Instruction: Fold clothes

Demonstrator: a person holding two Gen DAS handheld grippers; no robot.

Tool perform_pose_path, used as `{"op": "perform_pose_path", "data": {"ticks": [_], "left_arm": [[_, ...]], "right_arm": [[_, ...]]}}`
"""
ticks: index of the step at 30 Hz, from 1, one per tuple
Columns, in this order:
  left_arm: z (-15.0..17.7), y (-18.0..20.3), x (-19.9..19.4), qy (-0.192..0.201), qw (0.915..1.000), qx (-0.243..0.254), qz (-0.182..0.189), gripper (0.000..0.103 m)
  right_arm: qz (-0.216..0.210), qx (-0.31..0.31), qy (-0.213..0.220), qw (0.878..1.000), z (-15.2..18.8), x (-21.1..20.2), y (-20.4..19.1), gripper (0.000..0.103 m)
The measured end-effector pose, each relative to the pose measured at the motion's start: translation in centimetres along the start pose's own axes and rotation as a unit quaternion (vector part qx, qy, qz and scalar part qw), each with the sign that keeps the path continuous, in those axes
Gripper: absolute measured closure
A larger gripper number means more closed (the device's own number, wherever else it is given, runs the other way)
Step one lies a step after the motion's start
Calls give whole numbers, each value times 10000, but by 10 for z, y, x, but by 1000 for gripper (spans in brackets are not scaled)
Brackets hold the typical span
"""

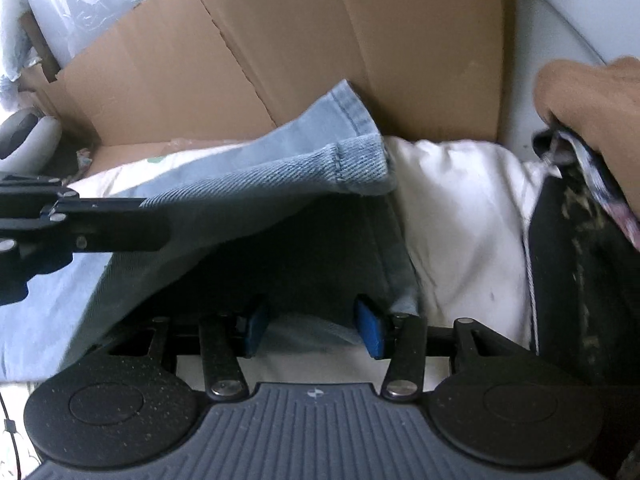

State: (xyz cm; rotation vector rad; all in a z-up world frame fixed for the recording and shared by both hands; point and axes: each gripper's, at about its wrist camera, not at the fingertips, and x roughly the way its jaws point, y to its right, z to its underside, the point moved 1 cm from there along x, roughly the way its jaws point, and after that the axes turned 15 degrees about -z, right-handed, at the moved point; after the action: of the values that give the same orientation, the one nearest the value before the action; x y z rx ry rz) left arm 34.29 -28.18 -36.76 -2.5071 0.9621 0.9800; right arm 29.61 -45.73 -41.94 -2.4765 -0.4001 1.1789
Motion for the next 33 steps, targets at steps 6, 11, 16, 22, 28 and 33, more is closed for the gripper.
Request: {"op": "perform_pose_path", "data": {"ticks": [6, 11, 16, 22, 28, 33], "left_arm": [[9, 17, 9, -172, 9989, 426, -61, 101], [22, 29, 25, -419, 9958, 790, -177, 100], [33, 33, 36, -720, 9935, 827, -308, 84], [46, 21, 11, -795, 9923, 736, -600, 39], [65, 7, -23, -1021, 9831, 1182, -951, 32], [79, -8, -42, -1067, 9842, 803, -1165, 21]], "right_arm": [[-34, 193, 118, 9997, 8, -10, 9, 53], [-28, 392, 225, 9990, 13, -16, 14, 60], [-19, 349, 238, 9991, 16, -27, 9, 60], [-63, 391, 289, 9988, 20, -41, 3, 58], [-173, 480, 391, 9979, 24, -54, -5, 58], [-193, 445, 425, 9979, 27, -54, -13, 58]]}}
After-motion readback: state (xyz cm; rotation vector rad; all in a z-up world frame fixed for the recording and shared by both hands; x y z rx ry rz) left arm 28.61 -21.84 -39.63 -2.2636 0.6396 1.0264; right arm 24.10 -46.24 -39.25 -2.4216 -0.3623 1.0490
